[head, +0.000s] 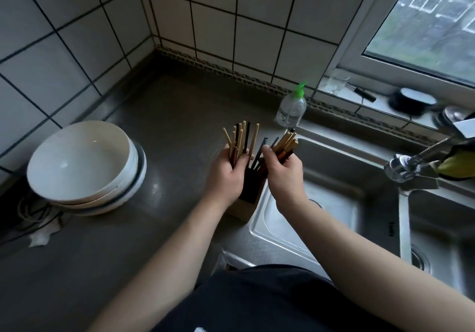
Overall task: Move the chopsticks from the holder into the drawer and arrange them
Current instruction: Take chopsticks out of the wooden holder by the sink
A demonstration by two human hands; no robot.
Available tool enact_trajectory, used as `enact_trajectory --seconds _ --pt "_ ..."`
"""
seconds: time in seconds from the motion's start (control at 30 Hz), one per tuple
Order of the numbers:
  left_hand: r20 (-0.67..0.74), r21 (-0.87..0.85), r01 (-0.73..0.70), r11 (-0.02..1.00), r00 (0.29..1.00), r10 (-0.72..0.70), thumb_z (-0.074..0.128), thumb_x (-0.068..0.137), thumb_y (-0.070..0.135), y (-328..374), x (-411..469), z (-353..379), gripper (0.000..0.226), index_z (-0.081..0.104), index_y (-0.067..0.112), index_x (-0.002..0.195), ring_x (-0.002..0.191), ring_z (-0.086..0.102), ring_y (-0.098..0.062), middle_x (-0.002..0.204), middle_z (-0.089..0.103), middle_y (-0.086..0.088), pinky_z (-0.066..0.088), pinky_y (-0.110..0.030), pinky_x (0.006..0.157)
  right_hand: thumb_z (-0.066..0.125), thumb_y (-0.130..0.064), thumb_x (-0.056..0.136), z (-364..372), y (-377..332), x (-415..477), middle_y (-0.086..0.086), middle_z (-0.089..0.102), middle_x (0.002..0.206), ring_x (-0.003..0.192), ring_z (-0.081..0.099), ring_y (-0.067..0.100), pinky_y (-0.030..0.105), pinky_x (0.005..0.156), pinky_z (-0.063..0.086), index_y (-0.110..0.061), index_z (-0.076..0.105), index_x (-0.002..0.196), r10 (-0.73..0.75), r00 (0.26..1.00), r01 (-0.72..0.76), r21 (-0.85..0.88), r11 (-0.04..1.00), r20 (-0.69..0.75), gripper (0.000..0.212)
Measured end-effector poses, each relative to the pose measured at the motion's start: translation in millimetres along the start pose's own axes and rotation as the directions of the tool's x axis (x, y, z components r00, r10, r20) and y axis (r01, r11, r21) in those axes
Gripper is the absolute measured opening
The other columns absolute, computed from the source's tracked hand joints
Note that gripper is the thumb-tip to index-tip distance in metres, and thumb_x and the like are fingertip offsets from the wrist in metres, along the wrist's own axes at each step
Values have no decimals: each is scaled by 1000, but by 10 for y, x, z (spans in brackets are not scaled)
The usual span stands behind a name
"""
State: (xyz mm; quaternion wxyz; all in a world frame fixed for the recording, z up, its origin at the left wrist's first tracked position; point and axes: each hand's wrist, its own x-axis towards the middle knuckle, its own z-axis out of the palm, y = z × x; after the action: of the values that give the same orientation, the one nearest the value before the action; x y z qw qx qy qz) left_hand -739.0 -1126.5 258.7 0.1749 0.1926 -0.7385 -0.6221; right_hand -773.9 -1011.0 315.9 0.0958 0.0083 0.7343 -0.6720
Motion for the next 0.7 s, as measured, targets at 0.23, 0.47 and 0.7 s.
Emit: enact_trajectory --seconds 0.23,0.47,0.7 --pt "-72 22 -23 999 997 25 51 89 48 97 -129 29 15 64 44 96 80 66 -3 84 67 20 47 -17 67 59 -25 92 48 -40 -58 -2 74 78 82 70 12 34 84 53 -18 70 75 49 997 -34 244 969 -55 21" --pt "-97 40 -25 999 995 29 53 94 33 178 -162 -19 12 59 40 86 76 64 0 82 67 10 48 -12 65 63 -26 89 65 -58 -8 -2 75 81 80 70 9 24 76 53 -19 72 74 94 990 -55 327 943 -106 19" --pt "-123 53 -36 998 992 42 52 92 37 194 -169 -20 9 58 42 89 76 62 9 79 65 16 42 -4 59 69 -21 84 78 56 0 -6 70 75 72 63 8 25 69 51 -22 73 82 107 993 -91 227 970 -58 4"
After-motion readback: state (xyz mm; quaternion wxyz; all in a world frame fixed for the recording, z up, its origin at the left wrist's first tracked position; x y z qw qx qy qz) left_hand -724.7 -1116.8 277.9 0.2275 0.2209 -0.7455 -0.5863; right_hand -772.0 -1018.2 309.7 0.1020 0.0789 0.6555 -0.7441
